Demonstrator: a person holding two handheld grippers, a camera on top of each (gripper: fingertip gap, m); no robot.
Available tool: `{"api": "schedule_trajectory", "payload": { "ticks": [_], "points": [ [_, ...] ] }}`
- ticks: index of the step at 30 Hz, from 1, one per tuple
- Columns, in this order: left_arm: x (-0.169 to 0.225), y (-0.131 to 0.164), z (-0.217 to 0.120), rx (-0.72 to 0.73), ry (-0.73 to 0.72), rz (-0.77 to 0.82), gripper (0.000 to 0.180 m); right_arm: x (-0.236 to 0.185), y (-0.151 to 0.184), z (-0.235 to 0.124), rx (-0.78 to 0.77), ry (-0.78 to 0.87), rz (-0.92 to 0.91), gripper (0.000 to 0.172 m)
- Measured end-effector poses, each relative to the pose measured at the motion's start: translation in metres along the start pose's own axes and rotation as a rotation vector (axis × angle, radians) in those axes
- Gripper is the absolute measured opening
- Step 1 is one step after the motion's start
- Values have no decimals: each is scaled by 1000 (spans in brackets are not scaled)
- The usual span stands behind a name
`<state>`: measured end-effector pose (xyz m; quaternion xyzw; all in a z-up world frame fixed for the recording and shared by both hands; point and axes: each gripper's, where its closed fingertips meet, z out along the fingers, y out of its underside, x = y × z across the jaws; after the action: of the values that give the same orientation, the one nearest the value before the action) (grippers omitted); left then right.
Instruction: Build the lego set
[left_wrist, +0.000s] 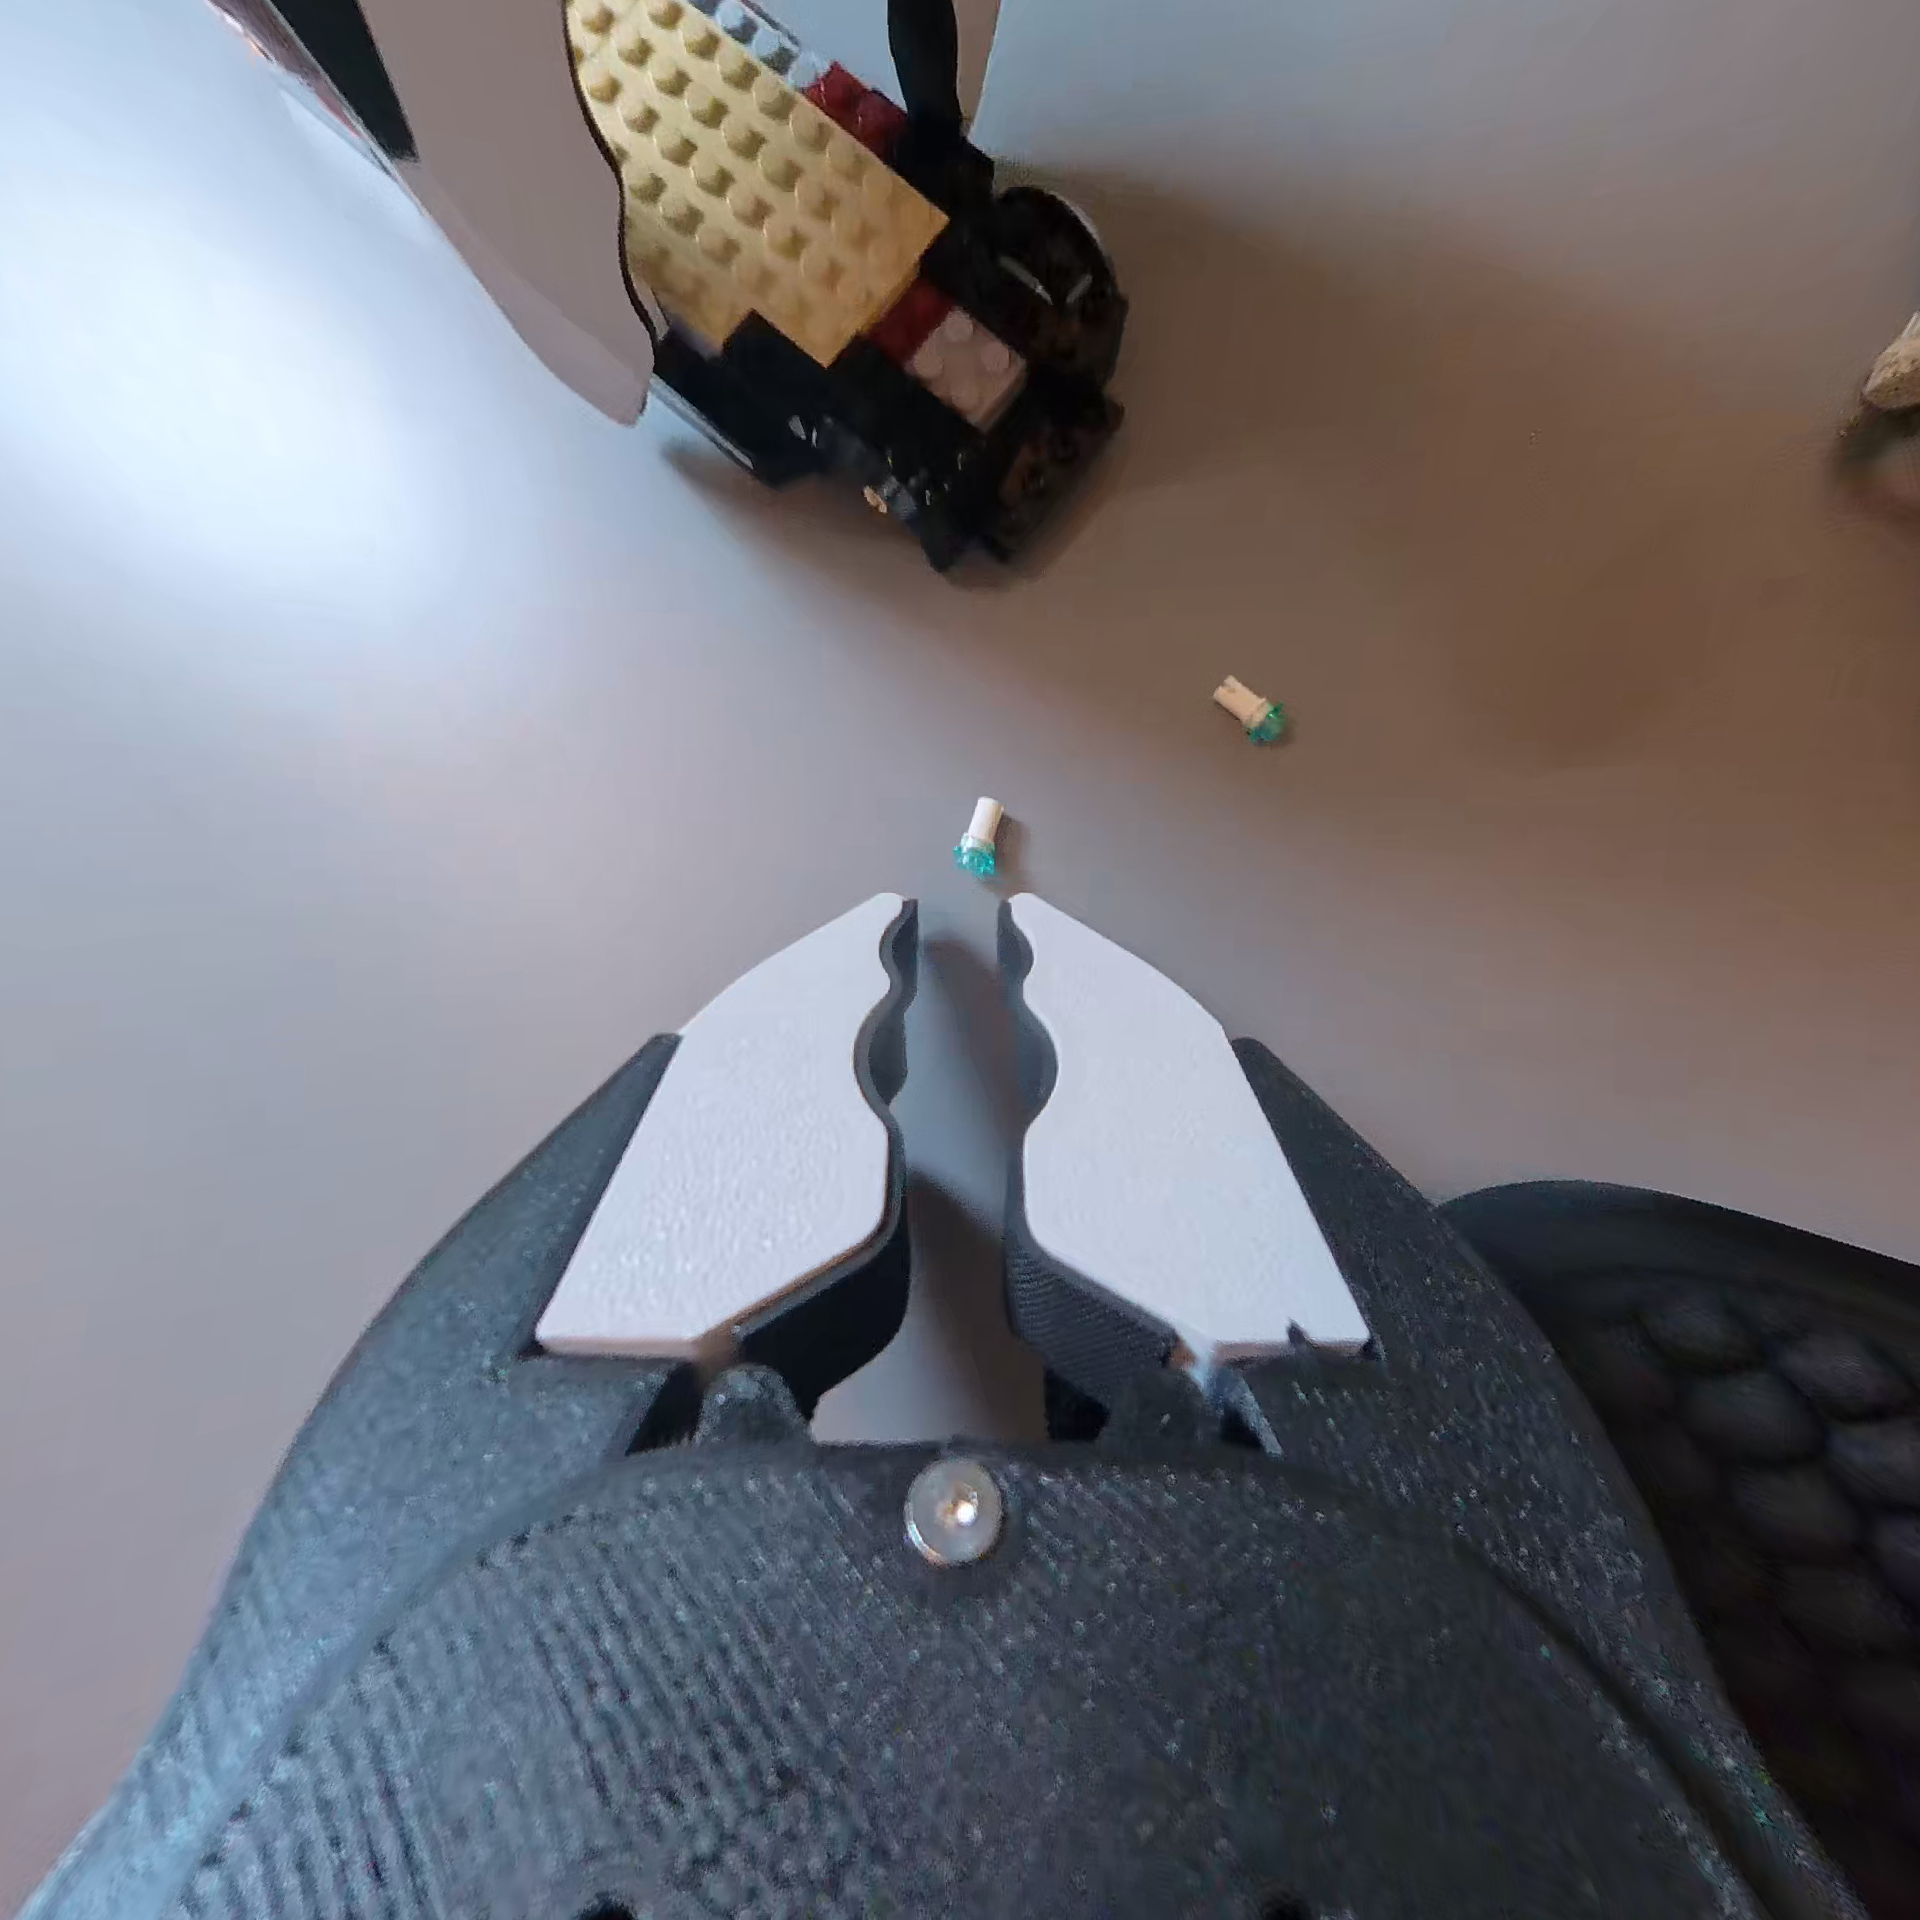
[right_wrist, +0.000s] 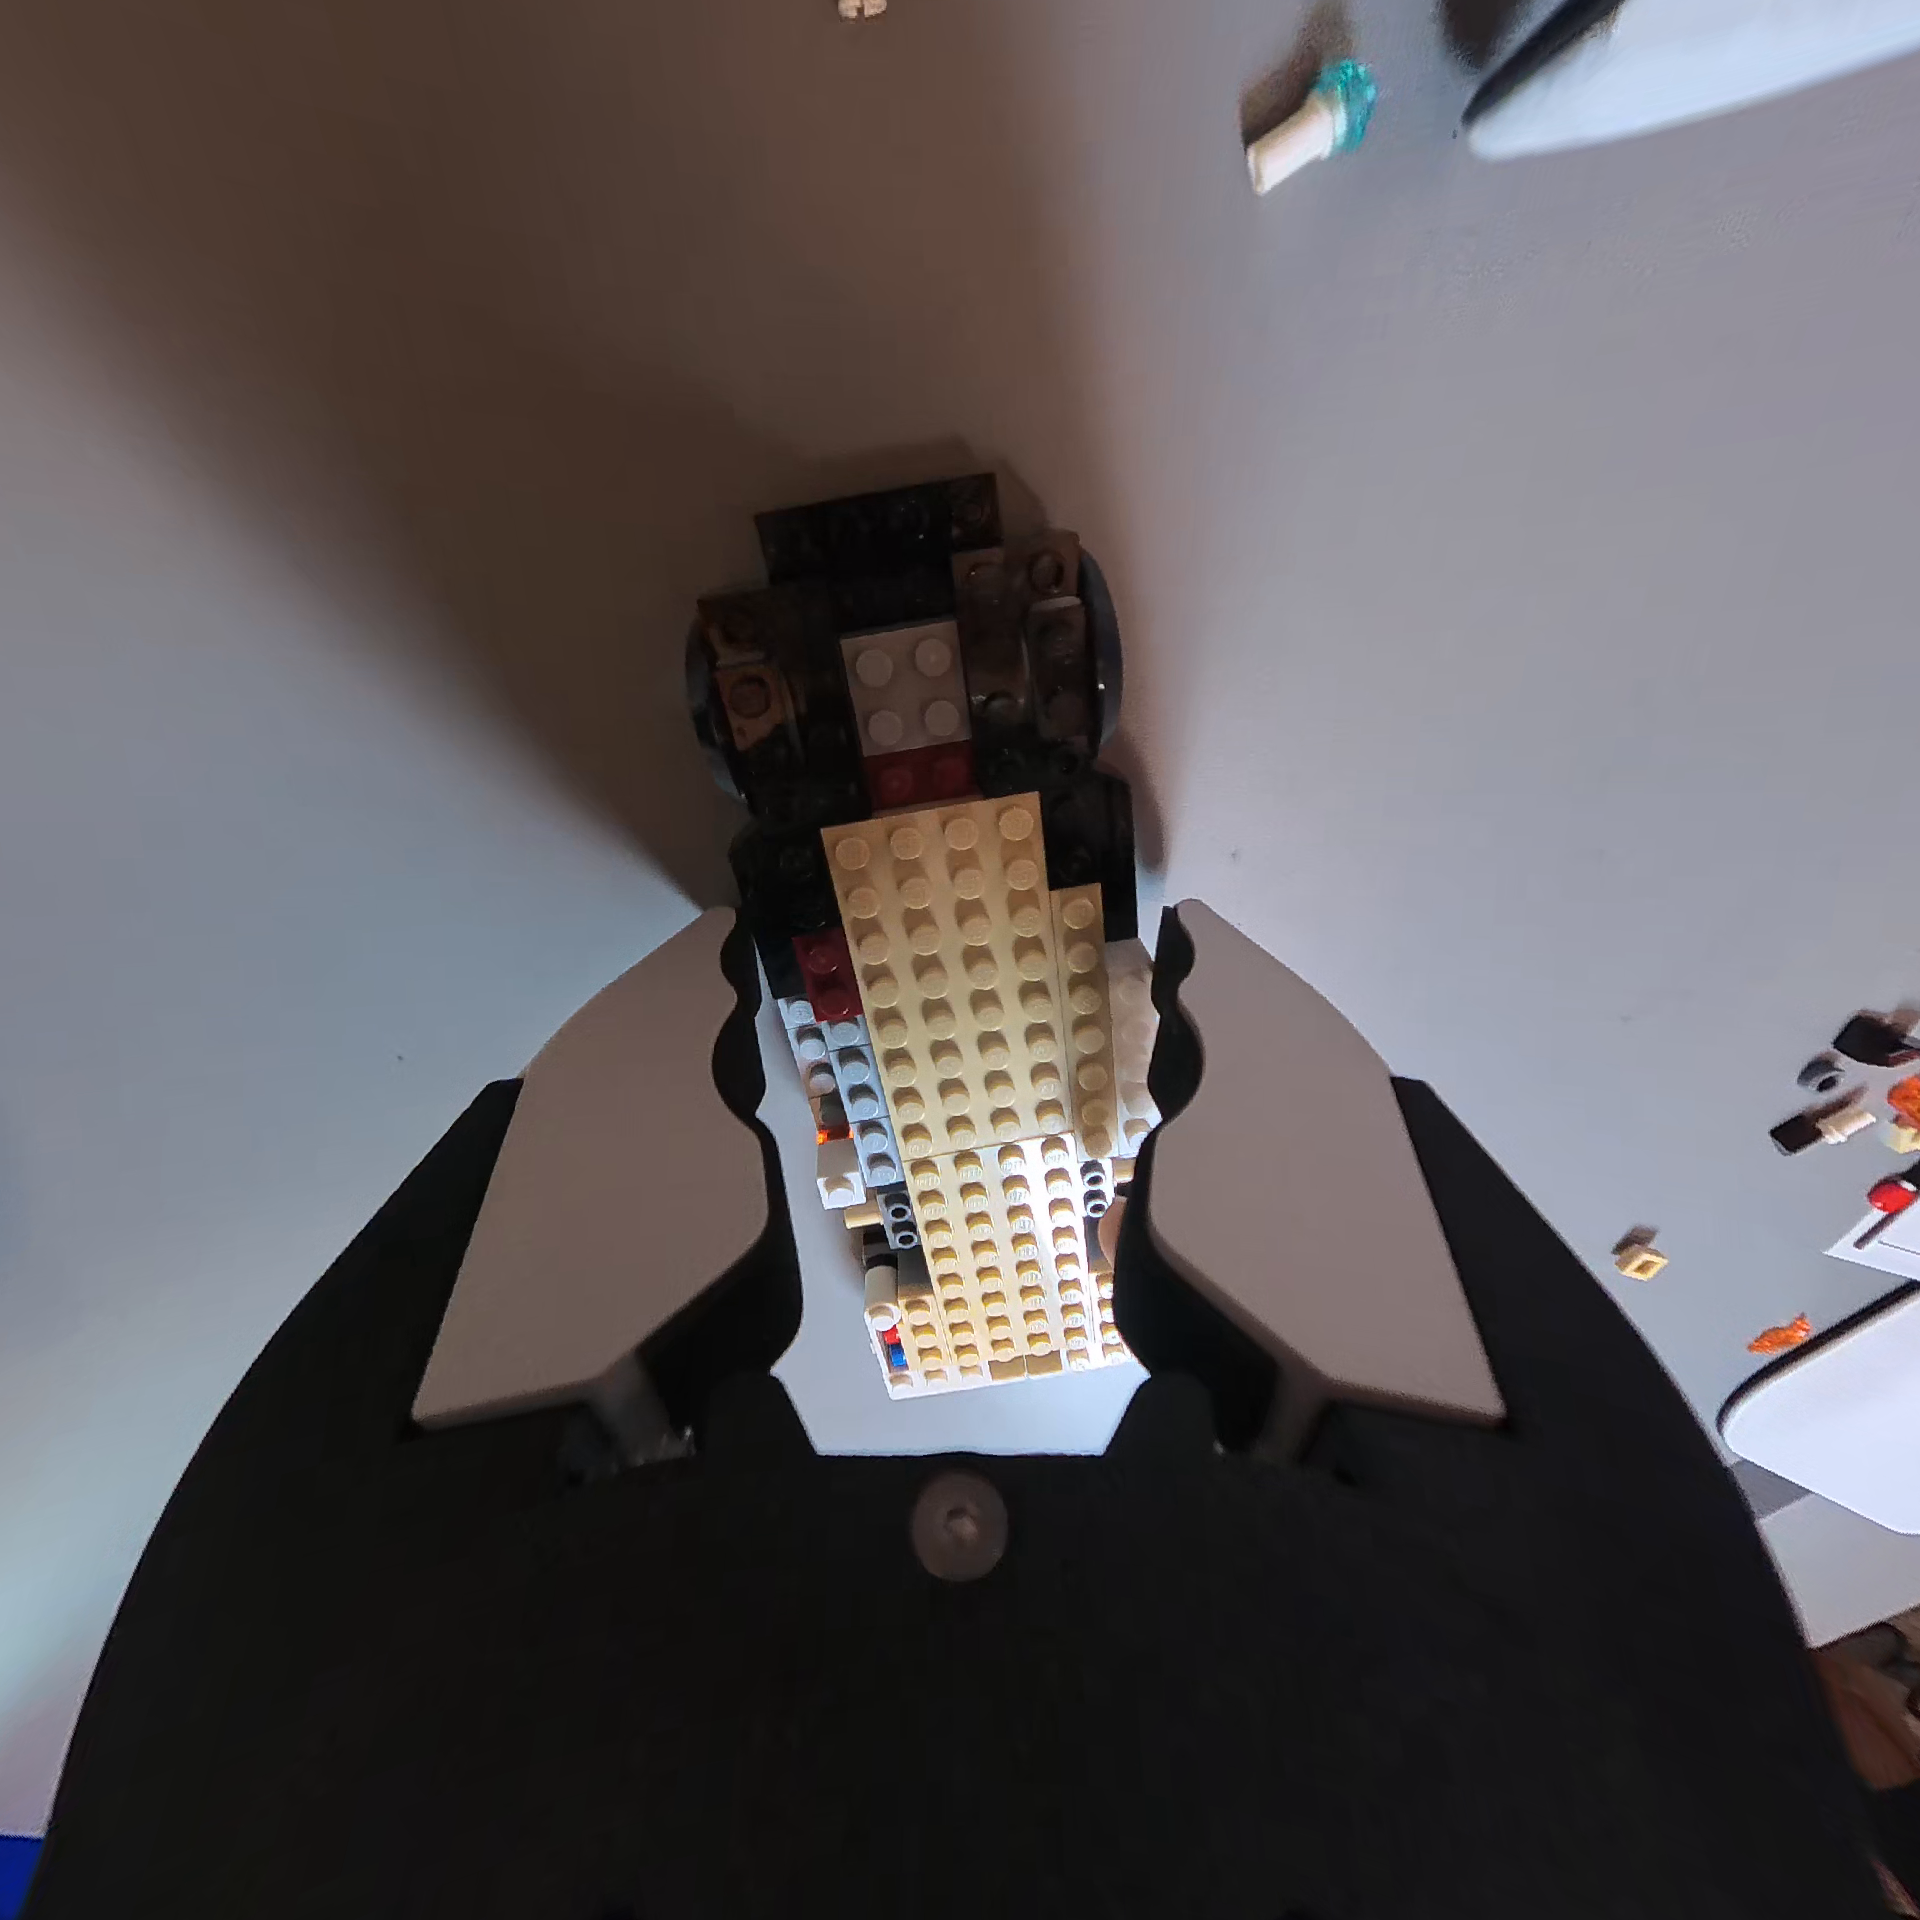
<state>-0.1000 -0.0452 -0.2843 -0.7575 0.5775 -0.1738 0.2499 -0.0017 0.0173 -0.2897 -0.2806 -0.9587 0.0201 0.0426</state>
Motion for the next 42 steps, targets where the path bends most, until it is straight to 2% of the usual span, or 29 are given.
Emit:
{"api": "schedule_trajectory", "payload": {
  "ticks": [10, 20, 27, 37, 42],
  "points": [
    [6, -15, 13, 53, 9, 35, 5, 6, -17, 1, 8, -3, -37, 73],
    [13, -27, 19, 143, 158, 236, 5, 9, -20, 2, 5, -6, -52, 74],
    [7, -29, 22, 167, 117, 293, 7, 9, -20, 2, -3, -12, -45, 74],
    [-4, -28, 20, 171, -3, 247, 14, 10, -20, 2, -12, -12, -32, 74],
    [1, -23, 16, 165, -2, 175, 15, 10, -20, 2, -22, -11, -22, 74]
  ]
}}
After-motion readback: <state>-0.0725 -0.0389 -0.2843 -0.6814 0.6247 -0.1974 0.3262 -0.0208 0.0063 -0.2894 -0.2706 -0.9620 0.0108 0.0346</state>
